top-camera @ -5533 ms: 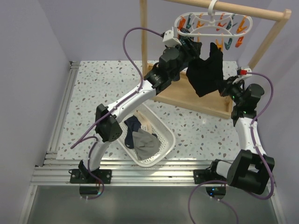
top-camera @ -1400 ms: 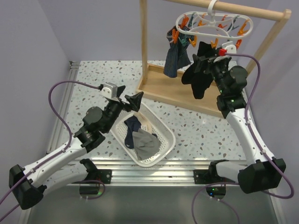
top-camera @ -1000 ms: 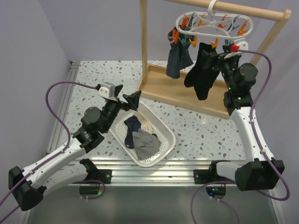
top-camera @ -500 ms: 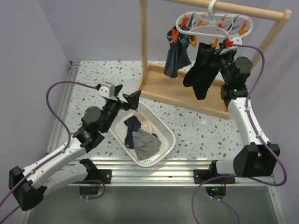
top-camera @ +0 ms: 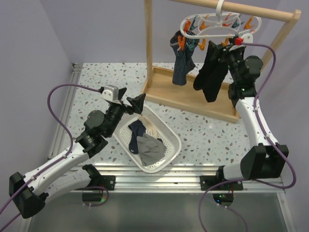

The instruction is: Remove the underwear clipped to the hanger

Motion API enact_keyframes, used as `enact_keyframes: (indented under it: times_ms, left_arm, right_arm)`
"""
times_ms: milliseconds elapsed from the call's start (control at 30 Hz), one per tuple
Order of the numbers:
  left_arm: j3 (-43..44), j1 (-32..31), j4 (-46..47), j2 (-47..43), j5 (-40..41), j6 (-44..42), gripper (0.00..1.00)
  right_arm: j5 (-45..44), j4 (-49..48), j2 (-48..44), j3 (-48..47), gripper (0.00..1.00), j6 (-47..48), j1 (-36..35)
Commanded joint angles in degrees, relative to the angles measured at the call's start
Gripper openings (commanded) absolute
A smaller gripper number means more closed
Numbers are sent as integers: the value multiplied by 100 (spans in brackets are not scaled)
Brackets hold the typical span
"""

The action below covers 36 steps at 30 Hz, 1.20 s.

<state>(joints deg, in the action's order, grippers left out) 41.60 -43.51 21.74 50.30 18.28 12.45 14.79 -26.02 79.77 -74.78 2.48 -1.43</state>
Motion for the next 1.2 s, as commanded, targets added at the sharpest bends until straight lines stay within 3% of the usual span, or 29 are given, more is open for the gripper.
enact_keyframes:
  times_ms: [0,233,267,600,667,700,733,933,1133,1167]
  left_arm:
    - [-3,35,173,-29,0,30,100]
    - [-12,35,129,-56,9,74,100]
    - [-12,35,138,-73,9,82,100]
    - [-30,35,120,-100,17,126,100]
    - [-30,35,129,-126,17,126,100]
    - [-30,35,120,-135,17,135,100]
    - [-30,35,120,-135,17,135,100]
    - [-3,35,155,-82,-26,161,100]
    - [67,35,217,111,-149,144,100]
    - [76,35,234,137,-167,144,100]
  right_arm:
    - [165,-395,74,-282,81,121,29]
    - [315,-351,74,-247,53,182,29]
    - [297,-334,65,-239,42,191,29]
    - [270,-219,21,-256,8,279,29]
    - [323,-176,21,-291,13,244,29]
    - [341,-140,21,-309,20,235,20]
    - [341,-114,-5,-309,40,201,29]
    - [437,123,-224,-177,75,182,29]
    - [481,649,-716,157,92,314,29]
    - [490,755,-787,227,99,332,20]
